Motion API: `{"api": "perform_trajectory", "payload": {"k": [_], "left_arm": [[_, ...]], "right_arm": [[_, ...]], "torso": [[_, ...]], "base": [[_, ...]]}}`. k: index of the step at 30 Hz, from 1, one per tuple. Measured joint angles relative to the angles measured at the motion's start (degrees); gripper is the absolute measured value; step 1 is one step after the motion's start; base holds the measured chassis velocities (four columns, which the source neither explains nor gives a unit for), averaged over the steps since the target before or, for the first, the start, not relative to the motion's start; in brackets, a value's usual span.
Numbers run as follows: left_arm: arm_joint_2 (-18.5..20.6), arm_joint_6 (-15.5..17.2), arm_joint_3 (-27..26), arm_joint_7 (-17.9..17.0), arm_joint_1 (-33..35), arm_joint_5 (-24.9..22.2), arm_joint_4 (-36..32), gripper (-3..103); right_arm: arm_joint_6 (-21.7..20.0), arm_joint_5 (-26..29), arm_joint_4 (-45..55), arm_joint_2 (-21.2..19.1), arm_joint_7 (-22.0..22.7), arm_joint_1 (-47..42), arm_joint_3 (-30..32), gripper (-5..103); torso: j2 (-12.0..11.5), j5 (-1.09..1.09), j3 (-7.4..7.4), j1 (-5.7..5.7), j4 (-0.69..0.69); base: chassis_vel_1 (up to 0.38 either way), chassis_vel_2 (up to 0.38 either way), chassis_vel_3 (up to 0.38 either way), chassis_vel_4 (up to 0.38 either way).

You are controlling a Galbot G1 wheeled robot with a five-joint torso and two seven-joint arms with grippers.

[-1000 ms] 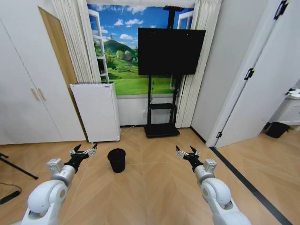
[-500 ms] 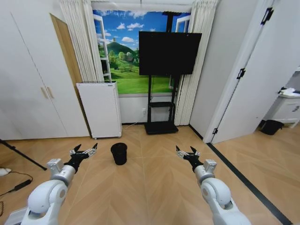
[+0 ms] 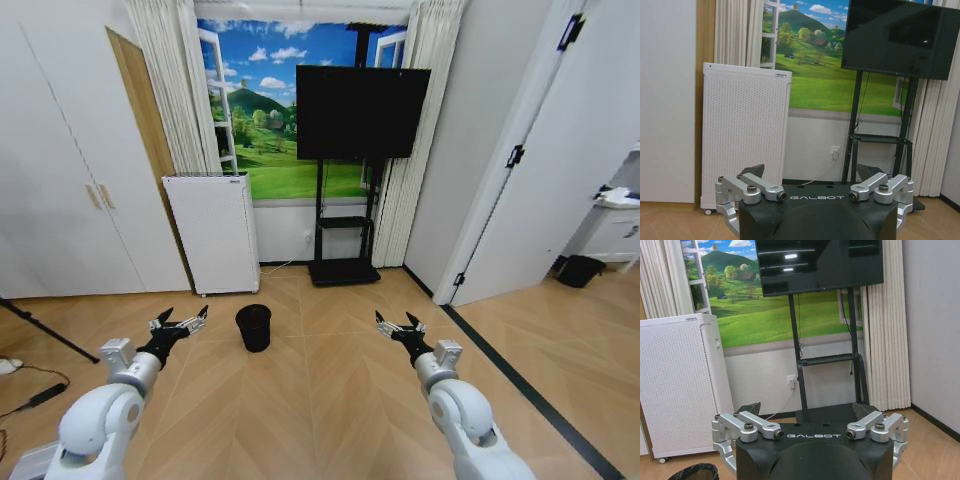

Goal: Pick up the trash bin and place the garbage on the floor into it.

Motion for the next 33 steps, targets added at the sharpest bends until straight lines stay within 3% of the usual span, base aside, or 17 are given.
{"api": "perform_trajectory", "payload": {"k": [33], "left_arm": [[0.0, 0.0, 0.0, 0.0, 0.0, 0.0, 0.0, 100]], "right_arm": [[0.0, 0.0, 0.0, 0.0, 0.0, 0.0, 0.0, 100]], "torso": [[0.0, 0.0, 0.0, 0.0, 0.01]], "base": [[0.0, 0.0, 0.0, 0.0]]}}
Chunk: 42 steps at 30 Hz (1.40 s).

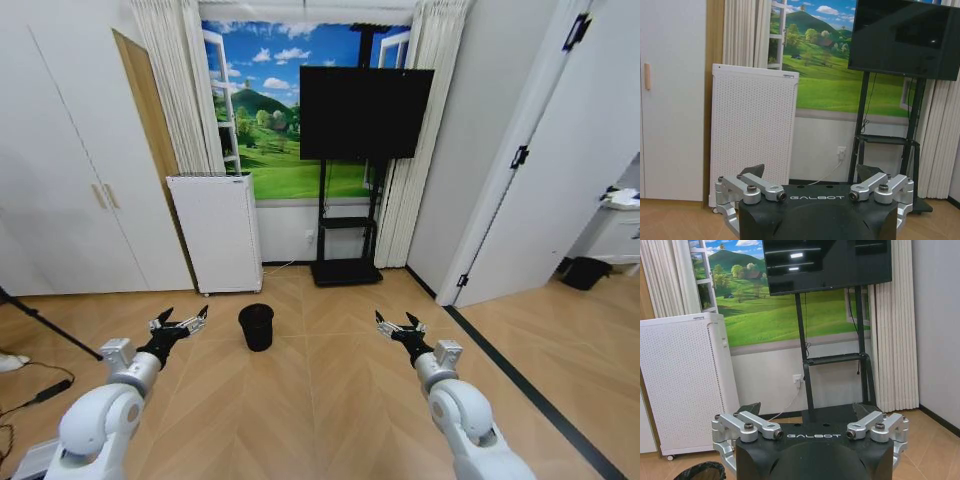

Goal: Pick up the trash bin and place the garbage on the floor into it.

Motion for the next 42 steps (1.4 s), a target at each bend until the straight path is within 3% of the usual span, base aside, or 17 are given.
{"api": "perform_trajectory", "payload": {"k": [42], "left_arm": [[0.0, 0.0, 0.0, 0.0, 0.0, 0.0, 0.0, 100]], "right_arm": [[0.0, 0.0, 0.0, 0.0, 0.0, 0.0, 0.0, 100]], "torso": [[0.0, 0.01, 0.0, 0.0, -0.02]], "base": [[-0.019, -0.014, 0.02, 0.017]]}}
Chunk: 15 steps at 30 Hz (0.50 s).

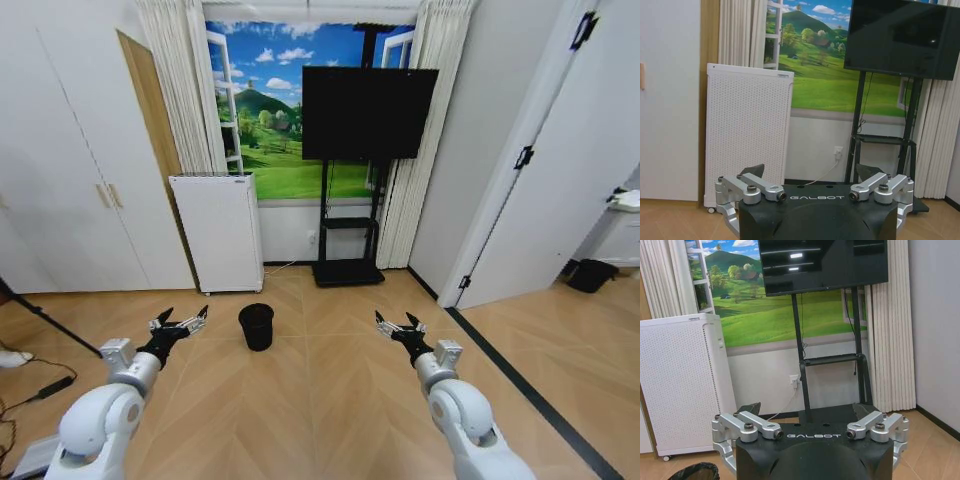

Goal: Pick up the trash bin and place the garbage on the floor into it.

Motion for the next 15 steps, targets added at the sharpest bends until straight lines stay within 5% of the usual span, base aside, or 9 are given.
{"api": "perform_trajectory", "payload": {"k": [15], "left_arm": [[0.0, 0.0, 0.0, 0.0, 0.0, 0.0, 0.0, 100]], "right_arm": [[0.0, 0.0, 0.0, 0.0, 0.0, 0.0, 0.0, 100]], "torso": [[0.0, -0.01, 0.0, -0.01, 0.0]], "base": [[-0.006, -0.007, 0.009, 0.004]]}}
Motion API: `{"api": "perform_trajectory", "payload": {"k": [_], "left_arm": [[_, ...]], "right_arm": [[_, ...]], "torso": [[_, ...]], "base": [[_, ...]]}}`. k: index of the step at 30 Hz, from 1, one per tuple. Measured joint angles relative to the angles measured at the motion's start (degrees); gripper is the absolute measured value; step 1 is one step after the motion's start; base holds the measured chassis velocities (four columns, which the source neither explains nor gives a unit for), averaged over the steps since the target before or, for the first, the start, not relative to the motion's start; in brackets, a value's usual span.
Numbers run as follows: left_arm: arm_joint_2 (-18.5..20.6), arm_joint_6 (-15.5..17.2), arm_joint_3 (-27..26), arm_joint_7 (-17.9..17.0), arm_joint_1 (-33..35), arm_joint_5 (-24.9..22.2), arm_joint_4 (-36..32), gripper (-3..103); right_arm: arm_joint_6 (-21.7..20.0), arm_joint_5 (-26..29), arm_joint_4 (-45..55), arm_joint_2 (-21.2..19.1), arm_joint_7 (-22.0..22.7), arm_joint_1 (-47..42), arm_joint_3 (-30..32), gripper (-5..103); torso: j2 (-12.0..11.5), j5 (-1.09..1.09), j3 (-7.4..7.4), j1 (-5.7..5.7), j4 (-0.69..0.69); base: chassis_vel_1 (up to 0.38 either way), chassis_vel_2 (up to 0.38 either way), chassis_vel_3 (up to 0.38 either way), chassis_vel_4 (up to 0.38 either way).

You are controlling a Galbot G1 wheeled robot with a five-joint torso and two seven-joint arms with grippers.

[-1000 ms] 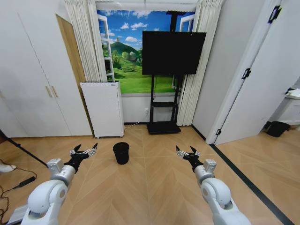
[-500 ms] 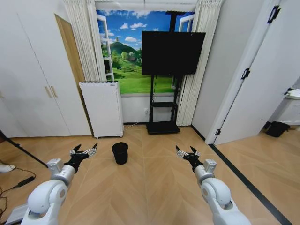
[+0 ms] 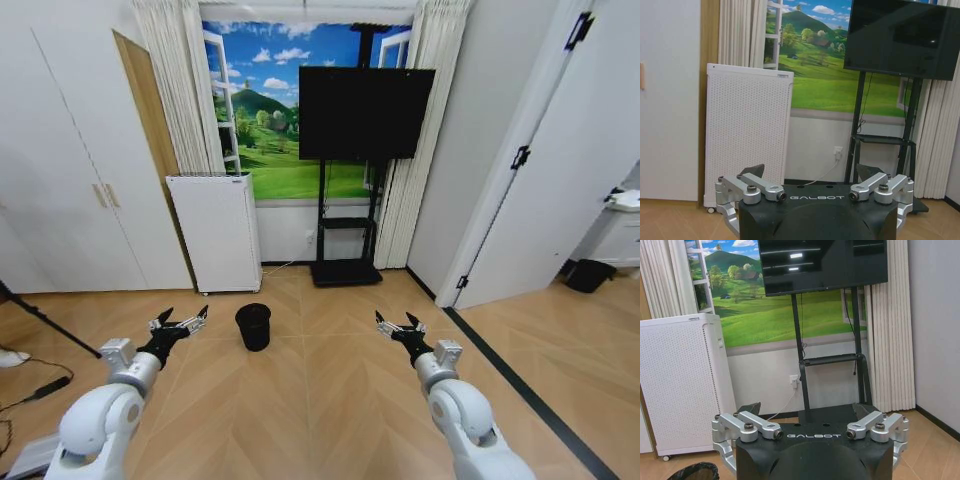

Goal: Pick up the trash bin and place the garbage on the floor into it.

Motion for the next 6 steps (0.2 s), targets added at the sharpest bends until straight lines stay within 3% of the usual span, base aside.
{"api": "perform_trajectory", "payload": {"k": [6], "left_arm": [[0.0, 0.0, 0.0, 0.0, 0.0, 0.0, 0.0, 100]], "right_arm": [[0.0, 0.0, 0.0, 0.0, 0.0, 0.0, 0.0, 100]], "torso": [[0.0, 0.0, 0.0, 0.0, 0.0]], "base": [[0.0, 0.0, 0.0, 0.0]]}}
